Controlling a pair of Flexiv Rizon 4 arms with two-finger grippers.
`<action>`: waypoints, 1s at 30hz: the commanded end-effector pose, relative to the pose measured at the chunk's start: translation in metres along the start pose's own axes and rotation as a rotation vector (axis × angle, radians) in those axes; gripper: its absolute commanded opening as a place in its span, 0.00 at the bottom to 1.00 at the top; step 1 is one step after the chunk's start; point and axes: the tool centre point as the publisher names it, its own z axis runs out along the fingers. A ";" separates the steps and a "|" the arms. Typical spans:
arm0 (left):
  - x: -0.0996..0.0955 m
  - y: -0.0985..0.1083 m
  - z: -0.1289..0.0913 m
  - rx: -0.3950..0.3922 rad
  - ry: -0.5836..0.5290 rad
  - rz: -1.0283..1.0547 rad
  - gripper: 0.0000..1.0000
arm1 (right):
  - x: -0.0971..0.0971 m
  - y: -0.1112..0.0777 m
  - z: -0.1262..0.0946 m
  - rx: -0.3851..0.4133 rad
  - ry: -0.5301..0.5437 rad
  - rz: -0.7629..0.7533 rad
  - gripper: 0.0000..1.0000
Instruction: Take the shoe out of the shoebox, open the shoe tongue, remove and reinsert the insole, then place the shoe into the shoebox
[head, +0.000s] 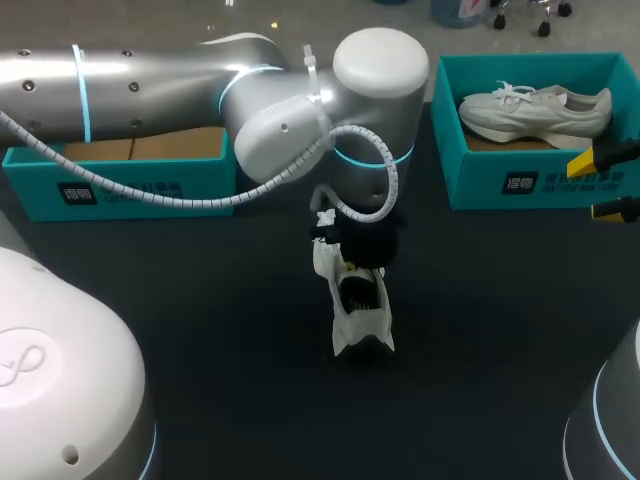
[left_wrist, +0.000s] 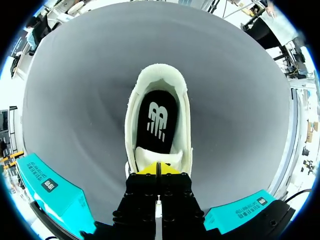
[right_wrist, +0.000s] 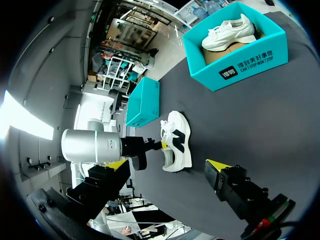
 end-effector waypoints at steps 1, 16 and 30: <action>0.007 0.005 -0.011 -0.022 0.000 -0.032 0.00 | 0.000 0.000 0.000 0.001 -0.002 0.001 1.00; 0.009 0.006 -0.013 -0.003 -0.014 -0.174 0.00 | 0.000 0.000 0.000 0.001 -0.002 0.001 1.00; 0.013 0.002 -0.032 -0.063 0.151 -1.194 0.00 | 0.000 0.000 0.000 0.001 -0.002 0.001 1.00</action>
